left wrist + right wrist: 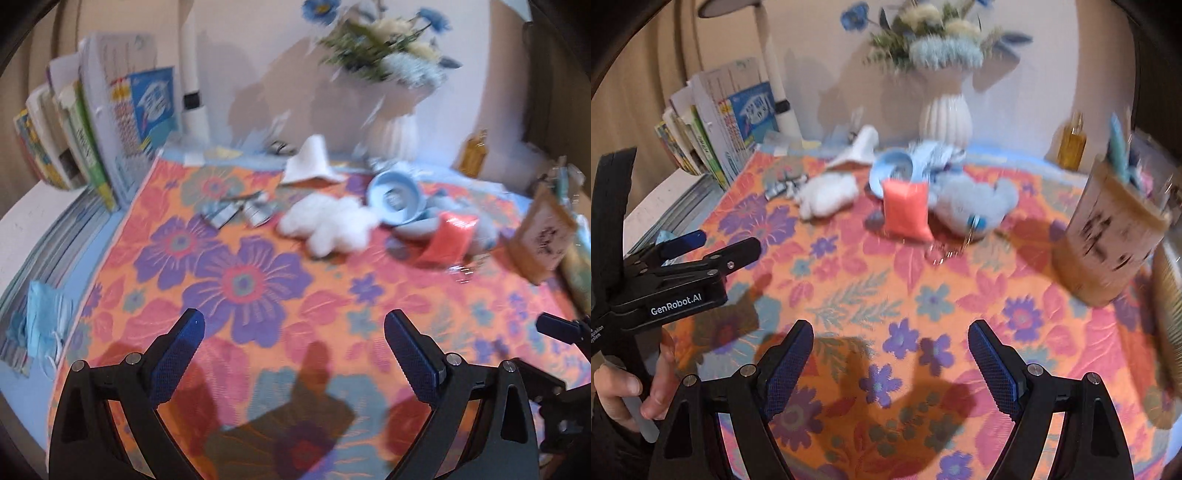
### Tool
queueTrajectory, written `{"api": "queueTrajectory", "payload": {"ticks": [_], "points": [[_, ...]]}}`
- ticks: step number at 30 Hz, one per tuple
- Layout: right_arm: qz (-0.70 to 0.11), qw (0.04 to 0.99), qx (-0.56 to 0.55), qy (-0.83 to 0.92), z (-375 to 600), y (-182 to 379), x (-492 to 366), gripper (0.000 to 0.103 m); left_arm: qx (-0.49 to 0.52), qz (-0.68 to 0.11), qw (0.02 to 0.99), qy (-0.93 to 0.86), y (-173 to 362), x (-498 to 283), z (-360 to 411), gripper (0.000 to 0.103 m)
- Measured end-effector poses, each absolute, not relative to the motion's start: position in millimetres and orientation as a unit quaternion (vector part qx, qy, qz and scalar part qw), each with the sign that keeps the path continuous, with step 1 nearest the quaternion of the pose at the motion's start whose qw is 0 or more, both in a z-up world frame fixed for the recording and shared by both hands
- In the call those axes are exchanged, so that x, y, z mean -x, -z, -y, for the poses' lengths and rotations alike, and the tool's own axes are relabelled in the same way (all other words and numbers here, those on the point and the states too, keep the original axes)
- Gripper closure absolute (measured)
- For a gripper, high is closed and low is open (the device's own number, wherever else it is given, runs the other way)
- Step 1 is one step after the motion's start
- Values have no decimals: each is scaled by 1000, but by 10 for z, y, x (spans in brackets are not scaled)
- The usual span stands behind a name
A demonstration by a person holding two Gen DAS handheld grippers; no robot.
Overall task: Organize soft objects
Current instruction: 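Bring both open tools back over the floral table, then grasp gingham bow with left tool while right tool grasps white plush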
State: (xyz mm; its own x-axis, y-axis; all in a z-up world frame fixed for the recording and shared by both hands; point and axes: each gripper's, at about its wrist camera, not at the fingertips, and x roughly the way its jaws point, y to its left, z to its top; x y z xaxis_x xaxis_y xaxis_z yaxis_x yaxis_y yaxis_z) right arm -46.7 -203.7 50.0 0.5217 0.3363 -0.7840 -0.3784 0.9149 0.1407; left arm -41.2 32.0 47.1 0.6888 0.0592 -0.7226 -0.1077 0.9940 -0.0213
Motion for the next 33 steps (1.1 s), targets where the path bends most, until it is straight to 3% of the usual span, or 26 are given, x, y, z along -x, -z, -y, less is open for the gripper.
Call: {"api": "queueTrajectory", "payload": {"ticks": [5, 15, 21, 27, 30, 33], "points": [[-472, 863, 18, -177, 2149, -197, 289, 18, 91, -423, 900, -52, -229, 341, -566, 6], [-465, 865, 27, -185, 2184, -164, 296, 12, 277, -387, 879, -6, -102, 489, -1144, 6], [-509, 834, 95, -188, 1956, -182, 258, 10, 233, -455, 859, 1, -265, 330, -1052, 6], [-450, 842, 138, -263, 1488, -815, 158, 10, 155, -396, 904, -27, -979, -77, -1179, 0], [-412, 854, 150, -279, 1156, -989, -68, 10, 125, -404, 902, -81, -854, -509, -1308, 1], [-390, 862, 144, -289, 847, -976, -352, 10, 158, -417, 893, -64, -582, -815, -1435, 2]]}}
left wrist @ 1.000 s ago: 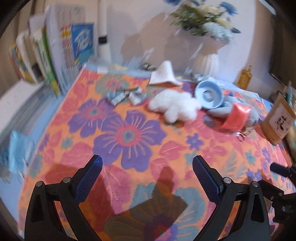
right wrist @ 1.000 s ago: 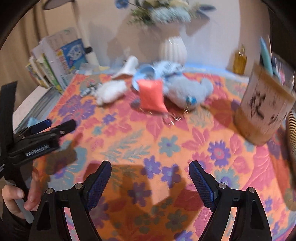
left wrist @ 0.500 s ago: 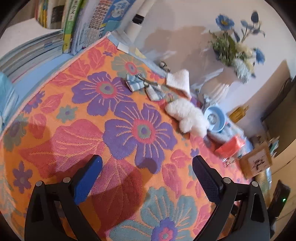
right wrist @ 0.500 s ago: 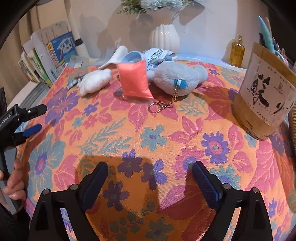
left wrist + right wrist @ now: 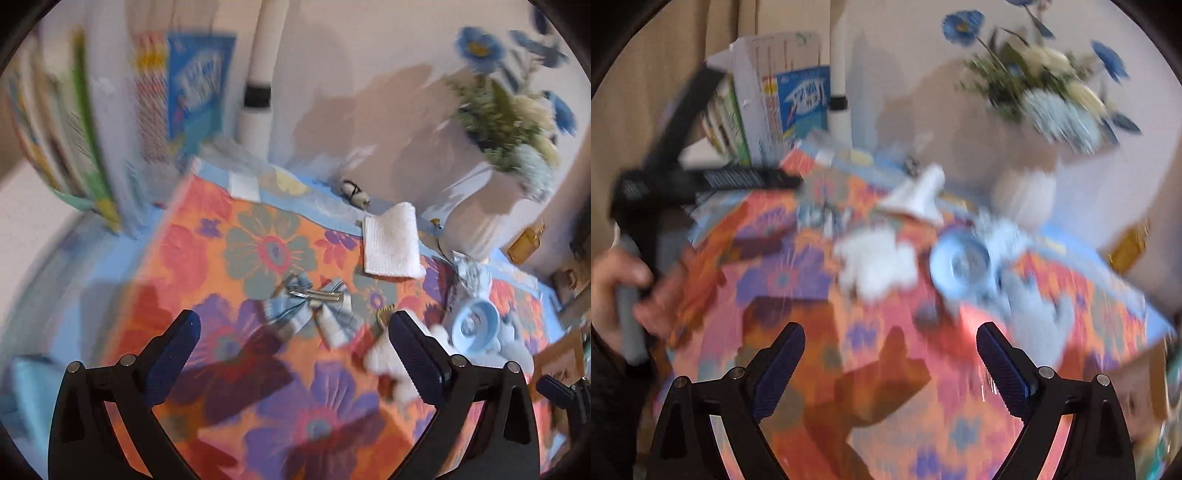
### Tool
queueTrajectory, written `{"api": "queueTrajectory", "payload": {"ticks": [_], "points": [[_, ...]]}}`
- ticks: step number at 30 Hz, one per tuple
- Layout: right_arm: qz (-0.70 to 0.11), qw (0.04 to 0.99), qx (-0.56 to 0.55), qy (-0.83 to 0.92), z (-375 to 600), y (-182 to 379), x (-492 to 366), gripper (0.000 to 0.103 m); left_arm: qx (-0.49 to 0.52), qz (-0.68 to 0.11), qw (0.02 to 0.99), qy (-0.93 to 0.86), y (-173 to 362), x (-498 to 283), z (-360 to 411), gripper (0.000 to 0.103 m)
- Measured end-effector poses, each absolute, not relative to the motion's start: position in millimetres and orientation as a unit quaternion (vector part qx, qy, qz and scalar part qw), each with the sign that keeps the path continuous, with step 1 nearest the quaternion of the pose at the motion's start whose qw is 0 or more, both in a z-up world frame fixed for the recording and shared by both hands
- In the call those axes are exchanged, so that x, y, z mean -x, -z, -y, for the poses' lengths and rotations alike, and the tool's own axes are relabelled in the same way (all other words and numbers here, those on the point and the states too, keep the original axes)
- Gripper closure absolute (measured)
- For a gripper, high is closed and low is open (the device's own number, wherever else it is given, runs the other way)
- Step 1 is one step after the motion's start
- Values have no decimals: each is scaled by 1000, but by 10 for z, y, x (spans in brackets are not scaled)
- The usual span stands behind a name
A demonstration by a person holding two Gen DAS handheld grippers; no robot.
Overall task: Organize soft objects
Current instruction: 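Grasp gingham bow with left tool while right tool grasps white plush, then carry gingham bow with left tool to glass plate while right tool drops white plush there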
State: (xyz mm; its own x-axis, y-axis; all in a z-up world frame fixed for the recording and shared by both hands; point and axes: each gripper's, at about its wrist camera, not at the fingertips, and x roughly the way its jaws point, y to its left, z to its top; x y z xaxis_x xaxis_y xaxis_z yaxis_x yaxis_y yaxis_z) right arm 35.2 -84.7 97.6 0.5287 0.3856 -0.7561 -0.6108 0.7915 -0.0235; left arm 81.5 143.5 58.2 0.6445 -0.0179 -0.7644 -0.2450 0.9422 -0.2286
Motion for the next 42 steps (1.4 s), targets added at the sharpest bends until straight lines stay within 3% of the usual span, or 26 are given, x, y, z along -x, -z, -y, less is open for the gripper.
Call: {"api": "queueTrajectory", "payload": {"ticks": [12, 13, 14, 15, 17, 18, 19, 22, 27, 35, 42], "points": [[-425, 844, 114, -308, 402, -198, -1055, 10, 104, -457, 881, -66, -17, -1263, -1278, 3], [-420, 846, 127, -301, 360, -188, -1026, 11, 102, -454, 882, -72, -18, -1265, -1278, 8], [-417, 847, 137, -299, 333, -163, -1009, 20, 100, -453, 883, -74, -18, -1266, -1274, 12], [-419, 845, 146, -299, 309, -141, -994, 42, 97, -449, 885, -75, -25, -1263, -1261, 26], [-414, 848, 157, -292, 288, -128, -956, 44, 91, -439, 891, -69, -51, -1232, -1226, 47], [-405, 851, 158, -293, 288, -141, -929, 48, 89, -434, 895, -63, -64, -1211, -1203, 65], [-400, 853, 158, -295, 292, -150, -919, 48, 87, -429, 897, -60, -77, -1185, -1204, 75], [-375, 866, 155, -292, 316, -219, -873, 49, 90, -403, 910, -46, -148, -1099, -1205, 87], [-366, 872, 114, -305, 524, -327, -694, 49, 90, -350, 932, -14, -340, -810, -1156, 88], [-373, 881, 61, -285, 1171, -403, 88, 49, 119, -322, 938, 48, -593, -100, -919, 88], [-352, 888, -1, -295, 1592, -753, 273, 49, 98, -301, 945, 79, -906, 364, -593, 88]]}}
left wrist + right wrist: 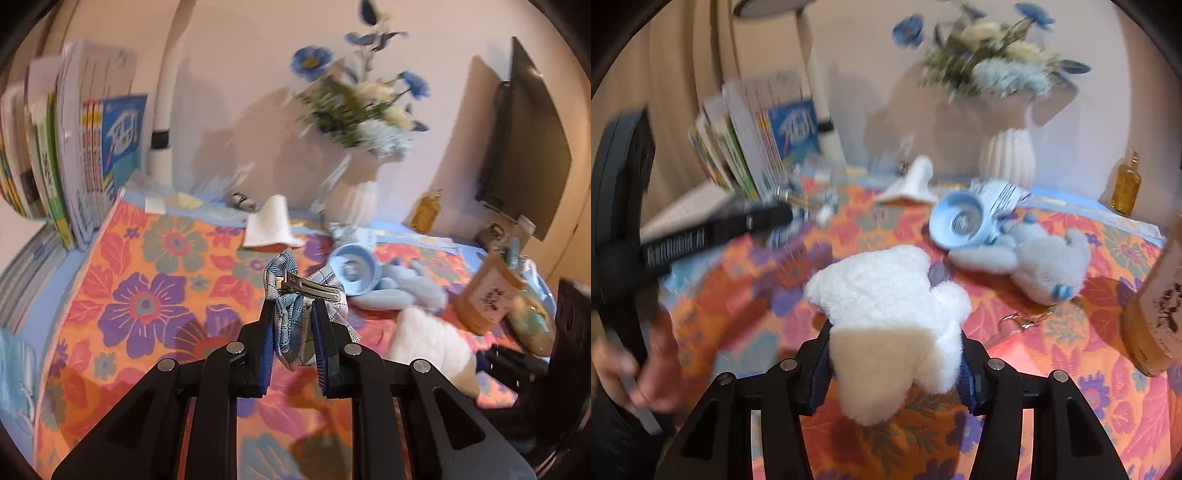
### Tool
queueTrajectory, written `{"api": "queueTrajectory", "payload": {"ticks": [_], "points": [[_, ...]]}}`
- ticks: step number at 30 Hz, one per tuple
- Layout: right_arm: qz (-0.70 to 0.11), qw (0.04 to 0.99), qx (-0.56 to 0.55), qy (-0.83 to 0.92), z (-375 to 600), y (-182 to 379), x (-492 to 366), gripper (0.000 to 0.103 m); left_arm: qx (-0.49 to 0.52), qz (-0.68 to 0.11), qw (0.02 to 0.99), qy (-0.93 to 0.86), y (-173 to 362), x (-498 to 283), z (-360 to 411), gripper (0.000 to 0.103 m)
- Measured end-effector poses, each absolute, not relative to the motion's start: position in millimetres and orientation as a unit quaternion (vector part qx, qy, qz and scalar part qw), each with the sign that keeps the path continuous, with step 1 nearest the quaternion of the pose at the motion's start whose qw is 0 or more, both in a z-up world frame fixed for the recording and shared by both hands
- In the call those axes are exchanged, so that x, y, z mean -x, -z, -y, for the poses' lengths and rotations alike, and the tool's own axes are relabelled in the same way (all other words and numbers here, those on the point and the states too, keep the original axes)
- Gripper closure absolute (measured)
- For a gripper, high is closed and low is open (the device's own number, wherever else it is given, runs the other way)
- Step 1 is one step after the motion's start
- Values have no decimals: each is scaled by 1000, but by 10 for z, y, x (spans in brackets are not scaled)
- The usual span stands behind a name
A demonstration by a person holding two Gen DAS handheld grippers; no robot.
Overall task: Organize soft objects
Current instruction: 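Carry gingham bow with left tool to glass plate while right tool drops white plush there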
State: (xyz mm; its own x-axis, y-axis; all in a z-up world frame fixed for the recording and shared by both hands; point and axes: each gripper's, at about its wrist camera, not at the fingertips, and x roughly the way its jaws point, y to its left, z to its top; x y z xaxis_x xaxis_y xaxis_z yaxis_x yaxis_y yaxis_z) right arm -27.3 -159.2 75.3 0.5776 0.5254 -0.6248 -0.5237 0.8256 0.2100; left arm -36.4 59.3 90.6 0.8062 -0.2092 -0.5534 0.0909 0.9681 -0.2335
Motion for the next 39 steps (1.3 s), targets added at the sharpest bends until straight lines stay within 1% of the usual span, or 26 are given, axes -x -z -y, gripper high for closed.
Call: {"api": "queueTrajectory", "payload": {"ticks": [3, 7, 9, 13, 16, 22, 25, 29, 34, 35, 36, 37, 38, 39], "points": [[-319, 900, -22, -297, 1778, -1094, 377, 49, 100, -284, 949, 91, -1099, 473, -516, 88], [-274, 923, -39, -267, 2132, -1552, 519, 49, 130, -251, 949, 137, -1475, 624, -393, 88], [-256, 933, -52, -249, 2379, -1747, 582, 49, 124, -231, 953, 150, -1693, 702, -255, 88], [-230, 951, -77, -193, 2961, -2027, 704, 49, 104, -216, 956, 168, -1986, 731, 149, 88], [-227, 958, -102, -139, 3398, -2108, 745, 49, 87, -202, 954, 204, -2136, 709, 619, 88], [-251, 958, -138, 21, 4389, -2022, 743, 48, 49, -213, 940, 261, -2263, 379, 1687, 88], [-277, 940, -178, 84, 4924, -1823, 686, 48, 49, -234, 925, 295, -2241, 191, 2128, 88], [-306, 917, -208, 150, 5436, -1534, 633, 48, 23, -260, 908, 328, -2102, 60, 2711, 87], [-323, 904, -222, 169, 5702, -1344, 529, 45, -7, -289, 888, 356, -1899, -60, 3234, 87], [-324, 903, -224, 172, 5698, -1326, 506, 41, -12, -295, 885, 360, -1856, -80, 3320, 86], [-323, 902, -227, 174, 5714, -1314, 487, 34, -18, -301, 881, 364, -1808, -110, 3413, 85], [-322, 901, -232, 175, 5734, -1298, 490, 33, -22, -304, 877, 370, -1766, -133, 3482, 84], [-322, 900, -238, 171, 5737, -1274, 502, 33, -26, -309, 873, 376, -1729, -147, 3534, 81], [-325, 899, -242, 168, 5737, -1257, 478, 33, -31, -320, 867, 381, -1665, -180, 3601, 66]]}}
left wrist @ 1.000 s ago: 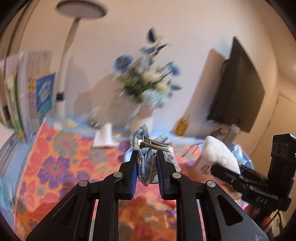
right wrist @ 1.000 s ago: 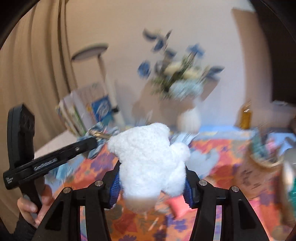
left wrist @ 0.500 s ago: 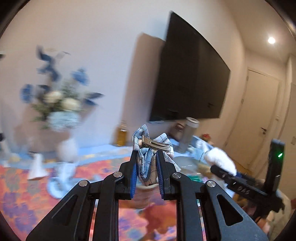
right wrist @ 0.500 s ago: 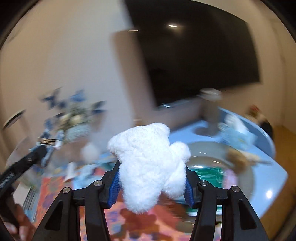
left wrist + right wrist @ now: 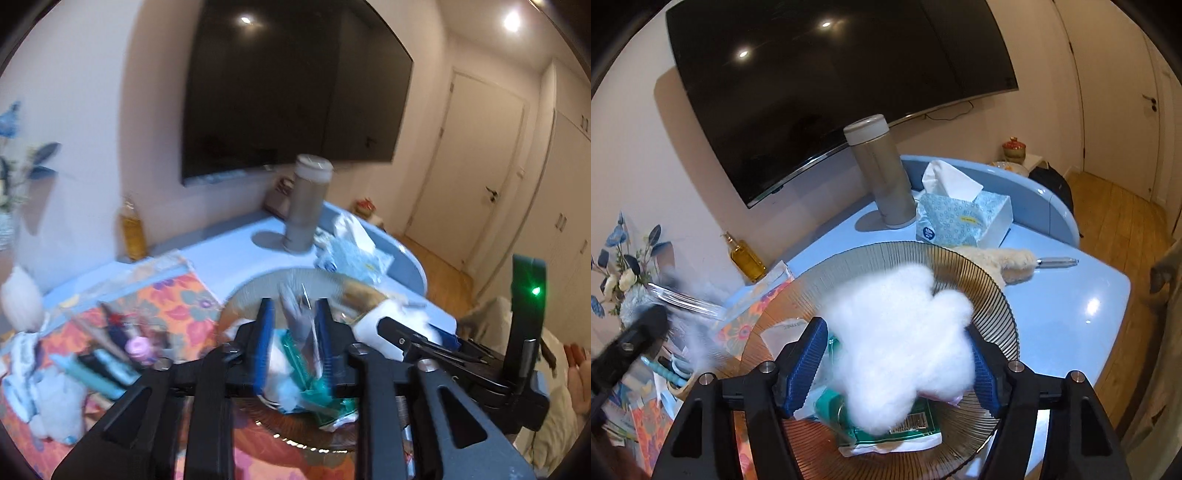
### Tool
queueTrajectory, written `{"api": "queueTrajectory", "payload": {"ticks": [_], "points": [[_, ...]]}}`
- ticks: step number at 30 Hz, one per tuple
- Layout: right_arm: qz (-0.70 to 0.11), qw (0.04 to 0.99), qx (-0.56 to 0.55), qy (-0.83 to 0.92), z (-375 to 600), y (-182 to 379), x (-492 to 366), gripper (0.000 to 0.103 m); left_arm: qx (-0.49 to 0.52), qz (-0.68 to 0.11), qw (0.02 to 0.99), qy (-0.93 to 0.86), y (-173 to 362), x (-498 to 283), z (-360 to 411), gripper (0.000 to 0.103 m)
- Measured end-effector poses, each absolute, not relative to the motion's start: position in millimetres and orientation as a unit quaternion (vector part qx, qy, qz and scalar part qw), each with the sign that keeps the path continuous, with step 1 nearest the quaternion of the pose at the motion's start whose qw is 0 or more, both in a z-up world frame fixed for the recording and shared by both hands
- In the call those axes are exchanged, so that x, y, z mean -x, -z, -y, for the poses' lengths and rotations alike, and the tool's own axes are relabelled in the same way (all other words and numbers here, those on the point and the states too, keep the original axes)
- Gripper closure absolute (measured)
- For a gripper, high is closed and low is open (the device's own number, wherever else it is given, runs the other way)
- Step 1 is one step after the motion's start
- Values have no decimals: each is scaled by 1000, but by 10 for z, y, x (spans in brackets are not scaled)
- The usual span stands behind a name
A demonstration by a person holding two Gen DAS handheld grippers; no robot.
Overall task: Organize soft objects
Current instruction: 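Carry gingham bow with left tool to glass plate while right tool drops white plush there, then bring both open tools back over the floral table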
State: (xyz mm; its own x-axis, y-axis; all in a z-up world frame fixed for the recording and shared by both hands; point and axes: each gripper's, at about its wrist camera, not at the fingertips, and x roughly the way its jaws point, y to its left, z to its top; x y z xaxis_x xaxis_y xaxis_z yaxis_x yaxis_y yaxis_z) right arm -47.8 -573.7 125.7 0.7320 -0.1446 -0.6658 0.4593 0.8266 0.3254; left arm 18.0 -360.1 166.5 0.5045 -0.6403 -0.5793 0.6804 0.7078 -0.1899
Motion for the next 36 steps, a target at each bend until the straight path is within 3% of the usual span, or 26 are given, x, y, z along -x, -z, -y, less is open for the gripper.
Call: {"api": "queueTrajectory", "payload": {"ticks": [2, 3, 4, 10, 12, 14, 22, 26, 30, 33, 36], "points": [[-337, 893, -250, 165, 5780, -1215, 492, 33, -35, -337, 861, 380, -1566, -193, 3658, 46], [-338, 891, -253, 164, 5801, -1203, 511, 33, -36, -344, 860, 376, -1514, -185, 3656, 31], [-338, 891, -257, 164, 5824, -1201, 534, 33, -37, -343, 860, 375, -1494, -155, 3633, 25], [-320, 891, -278, 164, 5855, -1319, 715, 33, -38, -327, 865, 377, -1630, 68, 3284, 25], [-316, 893, -281, 155, 5788, -1375, 736, 24, -33, -318, 872, 369, -1711, 112, 3144, 21], [-309, 900, -275, 139, 5654, -1444, 752, 23, -20, -307, 882, 358, -1819, 189, 2908, 20], [-284, 934, -207, 65, 4831, -1747, 793, 22, 29, -250, 929, 271, -2201, 564, 1631, 20], [-261, 950, -168, 13, 4305, -1876, 813, 15, 43, -233, 950, 202, -2235, 687, 1026, 19], [-247, 961, -121, -36, 3769, -1928, 840, 15, 78, -255, 952, 149, -2021, 662, 447, 13], [-255, 959, -102, -69, 3437, -1859, 821, 6, 91, -291, 947, 101, -1666, 561, 147, 13], [-277, 952, -86, -101, 3151, -1661, 747, 6, 90, -326, 940, 45, -1231, 453, -70, 13]]}}
